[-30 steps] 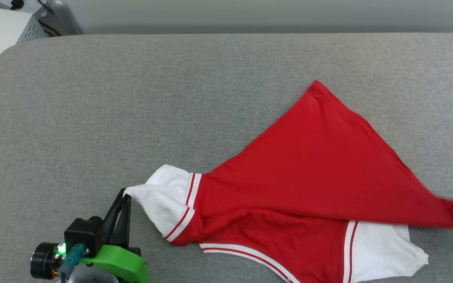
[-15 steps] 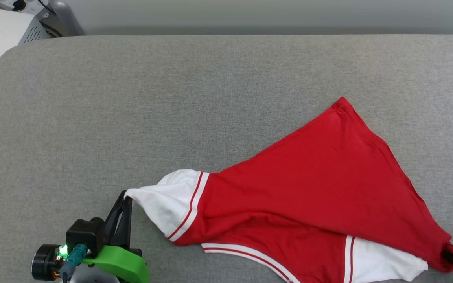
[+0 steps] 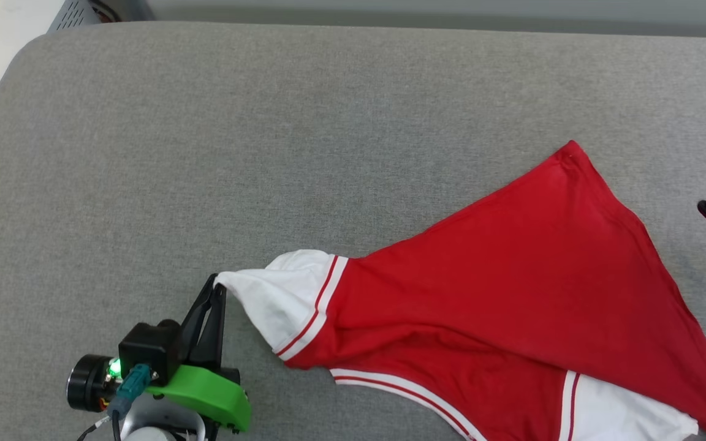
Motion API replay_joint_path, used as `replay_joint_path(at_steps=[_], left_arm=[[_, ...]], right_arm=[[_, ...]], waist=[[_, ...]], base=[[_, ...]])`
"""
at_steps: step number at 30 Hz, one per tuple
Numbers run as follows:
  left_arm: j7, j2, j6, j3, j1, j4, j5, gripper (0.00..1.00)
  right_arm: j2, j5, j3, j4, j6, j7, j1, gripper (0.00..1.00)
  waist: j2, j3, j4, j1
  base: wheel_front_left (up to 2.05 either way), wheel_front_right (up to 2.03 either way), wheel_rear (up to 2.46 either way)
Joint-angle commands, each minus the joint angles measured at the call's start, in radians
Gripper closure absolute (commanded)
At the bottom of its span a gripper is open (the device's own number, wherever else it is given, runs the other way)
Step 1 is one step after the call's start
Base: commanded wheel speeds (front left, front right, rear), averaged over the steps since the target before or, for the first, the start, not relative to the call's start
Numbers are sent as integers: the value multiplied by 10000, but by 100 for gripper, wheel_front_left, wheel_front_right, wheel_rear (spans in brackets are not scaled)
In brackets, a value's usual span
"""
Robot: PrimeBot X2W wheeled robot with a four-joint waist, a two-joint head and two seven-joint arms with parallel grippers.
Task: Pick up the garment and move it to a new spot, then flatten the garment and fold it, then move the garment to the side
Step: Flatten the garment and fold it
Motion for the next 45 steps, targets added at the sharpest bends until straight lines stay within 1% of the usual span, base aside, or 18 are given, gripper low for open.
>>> replay_joint_path(at_steps=[1,5,9,11,14,17,20,21,24,25,26,27,28,32,34,39,43,45], left_arm=[[-3,-52,-43,-24,-281,-31,145,100],[-56,-200,-106,-191,-618,-52,270,100],[-116,-425,-224,-408,-1028,41,374,100],[-160,-525,-271,-471,-1203,118,395,100],[-233,-665,-344,-574,-1431,221,438,100],[-311,-786,-394,-646,-1605,336,462,100],[-377,-866,-425,-673,-1712,443,457,100],[-407,-888,-435,-670,-1733,497,446,100],[-472,-937,-465,-672,-1775,644,418,100],[-497,-941,-464,-651,-1771,701,401,100],[-516,-942,-469,-634,-1766,744,383,100],[-540,-945,-486,-612,-1759,804,349,100],[-558,-952,-507,-598,-1759,861,319,100],[-643,-971,-614,-510,-1800,1108,201,100],[-674,-895,-641,-459,-1802,1212,213,100],[-720,-577,-682,-278,-1869,1254,281,100],[-682,-275,-780,-59,-2174,1158,253,100],[-610,-134,-796,105,-2403,1004,203,100]], right_arm=[[67,-126,255,-28,-6,277,-497,0],[341,-361,1238,483,-6,1268,-2154,0],[785,-660,2301,1572,-6,2136,-3691,0],[1018,-852,2743,2233,-6,2372,-4279,0],[1291,-1106,3292,3166,-6,2435,-4951,0],[1590,-1166,3718,4118,-6,2245,-5400,0],[1752,-1228,4183,4881,-6,1934,-5554,0],[1801,-1224,4493,5129,-6,1895,-5503,0],[1840,-872,5211,5516,-6,1914,-5316,0],[1850,-715,5395,5564,-6,1837,-5308,3],[1847,-630,5488,5592,-6,1671,-5337,77],[1839,-518,5583,5628,-6,1439,-5371,100],[1829,-387,5620,5674,-6,1240,-5388,100],[1739,-139,5673,5712,-6,-203,-5578,100],[1720,23,5640,5677,-6,-879,-5632,100],[1501,166,5534,5377,-6,-2793,-5674,100],[1396,-19,5317,5128,-6,-4118,-5570,100],[1440,-111,5149,5013,-6,-4579,-5451,100]], waist=[[-1,380,364,0],[-1,790,693,0],[-1,1192,1061,0],[-1,1352,1194,0],[-1,1566,1407,0],[-1,1748,1558,0],[-1,1873,1645,0],[-1,1891,1650,0],[-1,1893,1650,0],[-1,1871,1606,0],[-1,1846,1569,0],[-1,1794,1516,0],[-1,1740,1486,0],[-1,1362,1295,0],[-1,1092,1161,0],[-1,288,851,0],[-1,-325,589,0],[-1,-580,460,0]], base=[[0,0,0],[0,0,0],[0,0,0],[0,0,0],[0,0,0],[0,0,0],[0,0,0],[0,0,0],[0,0,0],[0,0,0],[0,0,0],[0,0,0],[0,0,0],[0,0,0],[0,0,0],[0,0,0],[0,0,0],[0,0,0]])
